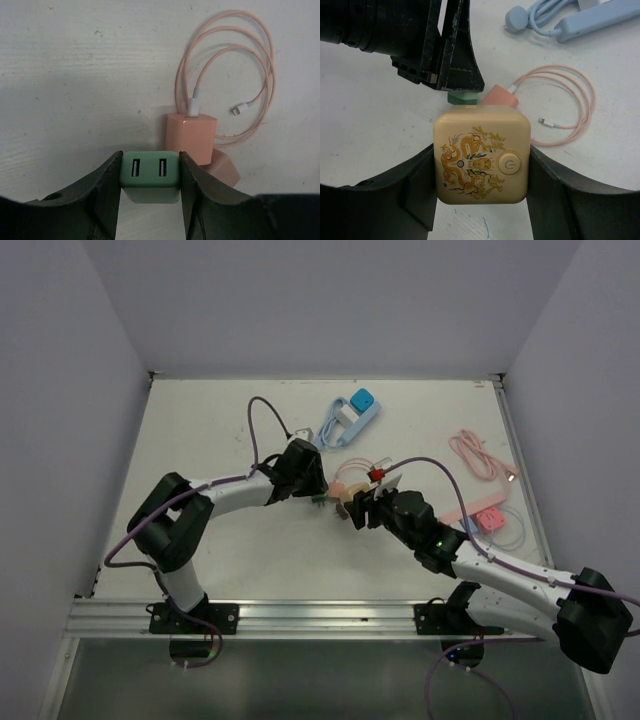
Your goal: Pull the plug off the socket
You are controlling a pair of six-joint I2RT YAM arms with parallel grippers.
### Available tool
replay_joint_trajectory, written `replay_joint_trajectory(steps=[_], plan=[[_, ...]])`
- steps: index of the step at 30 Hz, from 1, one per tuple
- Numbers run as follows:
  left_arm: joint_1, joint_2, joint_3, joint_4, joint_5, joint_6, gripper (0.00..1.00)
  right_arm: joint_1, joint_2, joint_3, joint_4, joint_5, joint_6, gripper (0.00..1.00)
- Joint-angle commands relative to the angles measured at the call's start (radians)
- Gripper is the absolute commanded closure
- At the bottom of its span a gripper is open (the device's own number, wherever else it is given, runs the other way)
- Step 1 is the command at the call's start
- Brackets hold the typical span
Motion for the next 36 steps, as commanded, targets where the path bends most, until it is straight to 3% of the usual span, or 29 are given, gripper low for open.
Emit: replay_joint_trajectory(steps=[1, 6, 10, 16, 23, 28, 33, 36], plan=[[-0.015, 0.024, 0.045, -0.055, -0.019, -0.015, 0.66, -0.006, -0.023, -0.007, 0.039, 0.036, 0.027, 1.0], [-0.015, 0.034, 0.049, -0.072, 0.002, -0.012, 0.47, -0.009, 0.006, -0.007, 0.053, 0.021, 0.037, 1.0], [-0.015, 0.001, 0.045, -0.081, -0.005, -0.003, 0.22, -0.009, 0.026, 0.0, 0.061, -0.013, 0.038, 1.0], [0.009, -0.097, 0.055, -0.14, -0.025, 0.035, 0.04, -0.009, 0.086, 0.026, 0.093, -0.105, 0.021, 1.0], [0.279, -0.363, 0.04, -0.259, 0.027, 0.092, 0.01, 0.002, 0.308, 0.16, 0.142, -0.313, -0.016, 1.0], [0.497, -0.488, 0.106, -0.407, 0.053, 0.223, 0.0, 0.052, 0.541, 0.299, 0.226, -0.315, -0.063, 1.0], [0.614, -0.594, 0.082, -0.455, -0.008, 0.287, 0.01, 0.115, 0.719, 0.434, 0.335, -0.317, -0.124, 1.0], [0.615, -0.68, -0.035, -0.348, -0.065, 0.279, 0.01, 0.144, 0.831, 0.516, 0.398, -0.313, -0.144, 1.0]])
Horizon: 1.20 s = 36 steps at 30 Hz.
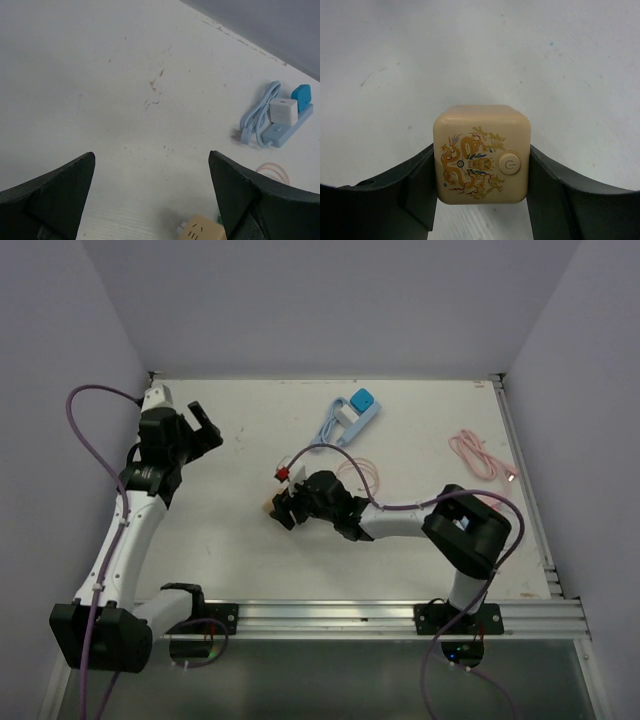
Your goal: Pull the plug off the socket
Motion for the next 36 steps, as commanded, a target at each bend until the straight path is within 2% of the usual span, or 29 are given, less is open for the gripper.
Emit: replay_joint_trajectory(steps=[1, 4, 8, 12, 13, 15, 16, 19, 23, 27, 32, 35, 36], plan=[[0.004, -0.076, -0.131, 0.06, -0.079, 0.051, 0.02, 0.03, 0.096, 0.124, 0.187, -0.013, -0.056, 0.99], [0.056, -0.093, -0.141, 0.045, -0.095, 0.042, 0.02, 0.044, 0.188, 0.175, 0.224, -0.023, -0.061, 0.93], [0.057, -0.128, -0.162, 0.073, -0.101, 0.042, 0.03, 0.056, 0.243, 0.175, 0.271, -0.014, -0.062, 0.86], [0.057, -0.132, -0.162, 0.065, -0.113, 0.043, 0.03, 0.061, 0.25, 0.142, 0.272, -0.003, -0.061, 0.73], [0.057, -0.132, -0.164, 0.064, -0.115, 0.045, 0.03, 0.061, 0.24, 0.129, 0.244, 0.01, -0.059, 0.67], [0.057, -0.132, -0.164, 0.064, -0.112, 0.046, 0.03, 0.059, 0.233, 0.114, 0.213, 0.018, -0.055, 0.6], [0.057, -0.133, -0.165, 0.064, -0.112, 0.048, 0.03, 0.059, 0.227, 0.096, 0.201, 0.017, -0.05, 0.51], [0.057, -0.13, -0.17, 0.065, -0.109, 0.049, 0.03, 0.061, 0.202, 0.06, 0.154, 0.014, -0.027, 0.4], [0.057, -0.132, -0.168, 0.065, -0.104, 0.049, 0.03, 0.061, 0.15, 0.026, 0.091, 0.026, -0.015, 0.32], [0.057, -0.133, -0.171, 0.067, -0.105, 0.053, 0.03, 0.061, 0.116, 0.049, -0.078, 0.035, -0.01, 0.22], [0.057, -0.128, -0.173, 0.07, -0.099, 0.053, 0.03, 0.061, 0.108, 0.074, -0.181, 0.02, -0.001, 0.18], [0.057, -0.124, -0.173, 0.07, -0.098, 0.053, 0.03, 0.061, 0.108, 0.075, -0.184, 0.023, -0.004, 0.23], [0.057, -0.122, -0.173, 0.07, -0.096, 0.053, 0.04, 0.061, 0.113, 0.092, -0.198, 0.024, -0.008, 0.29]])
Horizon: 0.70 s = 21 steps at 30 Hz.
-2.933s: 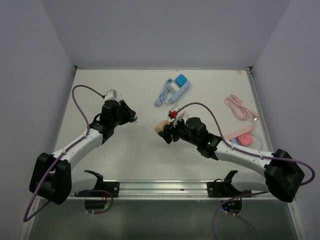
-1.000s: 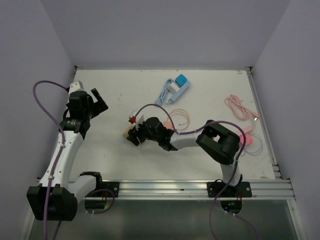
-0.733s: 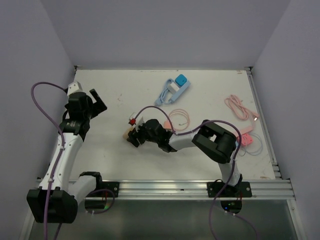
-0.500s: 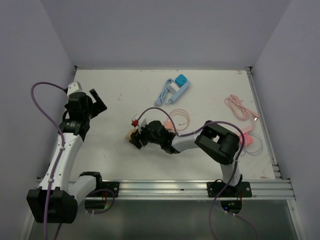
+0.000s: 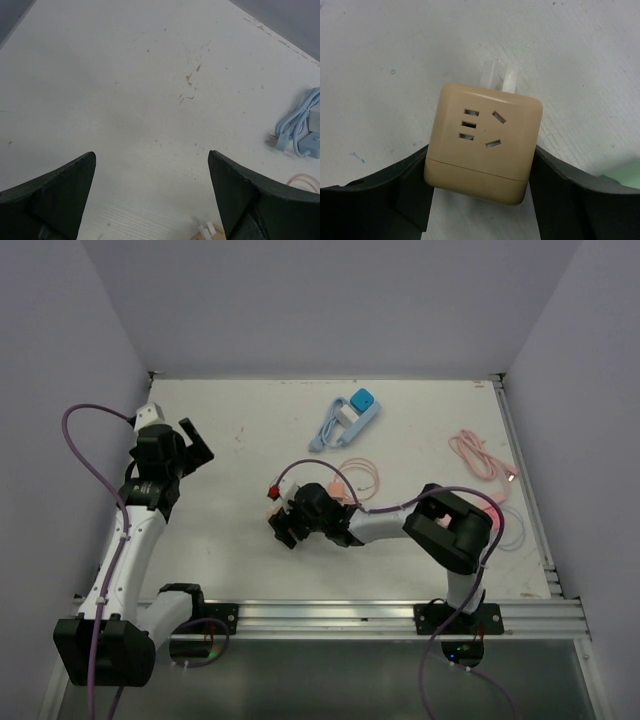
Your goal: Pull the plug off the socket
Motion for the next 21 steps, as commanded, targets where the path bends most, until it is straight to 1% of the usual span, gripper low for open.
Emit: replay_joint_trajectory(steps=[1, 3, 4, 7, 8, 10, 11, 12, 13, 14, 15, 17, 18, 21], plan=[[0.007, -0.006, -0.006, 0.045, -0.003, 0.031, 0.04, 0.003, -0.013, 0.05, -0.101, 0.013, 0.003, 0.32], [0.007, -0.004, -0.006, 0.045, -0.005, 0.029, 0.04, 0.001, 0.004, 0.087, -0.115, 0.013, -0.003, 0.39], [0.007, -0.004, -0.006, 0.044, -0.003, 0.029, 0.04, 0.003, 0.026, 0.101, -0.116, 0.011, -0.005, 0.45], [0.007, -0.007, -0.006, 0.044, -0.003, 0.026, 0.04, 0.001, 0.073, 0.187, -0.126, 0.021, -0.006, 0.55], [0.007, -0.009, -0.006, 0.044, -0.002, 0.025, 0.04, -0.002, 0.119, 0.216, -0.13, 0.021, -0.008, 0.56], [0.007, -0.013, -0.006, 0.042, -0.003, 0.022, 0.04, -0.002, 0.174, 0.335, -0.156, 0.025, -0.017, 0.57], [0.007, -0.012, -0.006, 0.042, -0.005, 0.02, 0.04, -0.002, 0.232, 0.381, -0.167, 0.031, -0.017, 0.57], [0.008, -0.013, -0.006, 0.039, -0.008, 0.015, 0.04, -0.002, 0.268, 0.482, -0.184, 0.039, -0.015, 0.55], [0.034, -0.015, -0.006, 0.037, -0.009, 0.012, 0.04, -0.002, 0.299, 0.536, -0.193, 0.045, -0.012, 0.52], [0.037, -0.016, -0.008, 0.037, -0.012, 0.011, 0.04, 0.0, 0.326, 0.588, -0.201, 0.056, -0.011, 0.41], [0.042, -0.018, -0.008, 0.036, -0.017, 0.008, 0.04, -0.002, 0.381, 0.685, -0.216, 0.06, -0.009, 0.35], [0.045, -0.024, -0.009, 0.036, -0.029, 0.006, 0.04, -0.003, 0.417, 0.762, -0.228, 0.083, -0.005, 0.24], [0.047, -0.024, -0.009, 0.034, -0.031, 0.006, 0.04, -0.003, 0.429, 0.818, -0.244, 0.102, -0.005, 0.17], [0.048, -0.027, -0.009, 0.036, -0.031, 0.005, 0.04, -0.012, 0.416, 0.86, -0.277, 0.148, -0.008, 0.09]])
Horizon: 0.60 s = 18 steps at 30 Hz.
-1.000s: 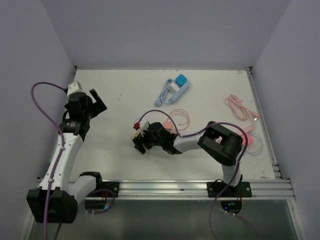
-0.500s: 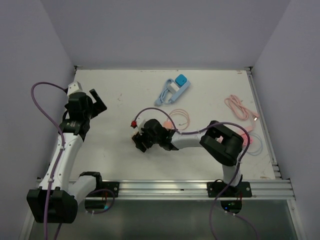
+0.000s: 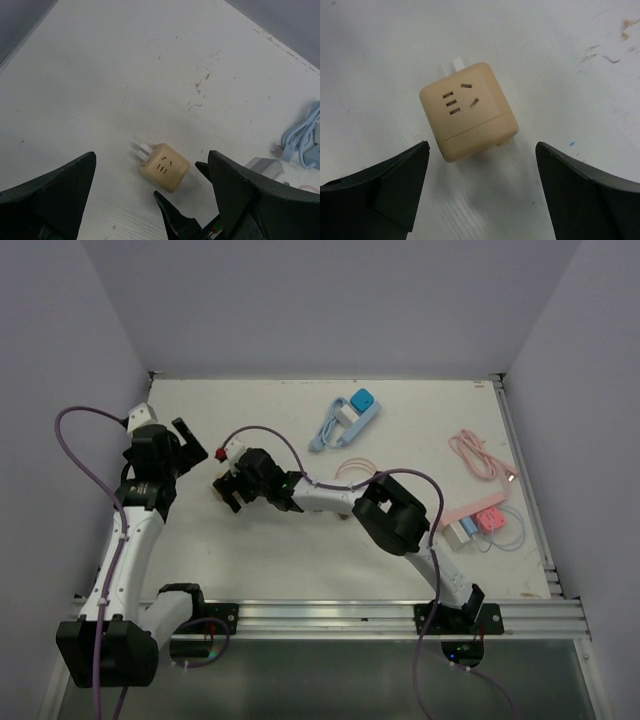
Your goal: Pull the plug off the socket
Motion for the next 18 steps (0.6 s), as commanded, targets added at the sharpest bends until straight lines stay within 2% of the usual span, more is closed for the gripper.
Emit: replay_joint_trajectory(steps=[1, 6, 9, 14, 18], plan=[[0.009, -0.026, -0.01, 0.035, -0.018, 0.008, 0.04, -0.019, -0.064, 0.075, -0.042, 0.086, -0.004, 0.08], [0.013, -0.032, -0.009, 0.036, -0.006, 0.008, 0.03, -0.066, -0.199, -0.08, -0.019, 0.252, 0.057, 0.07], [0.015, -0.031, -0.01, 0.036, 0.004, 0.008, 0.03, -0.123, -0.28, -0.157, -0.048, 0.376, 0.158, 0.01], [0.018, -0.027, -0.01, 0.036, 0.013, 0.01, 0.03, -0.26, -0.334, -0.185, -0.18, 0.527, 0.352, 0.01], [0.016, -0.026, -0.01, 0.036, 0.019, 0.011, 0.03, -0.353, -0.323, -0.159, -0.304, 0.559, 0.477, 0.01]])
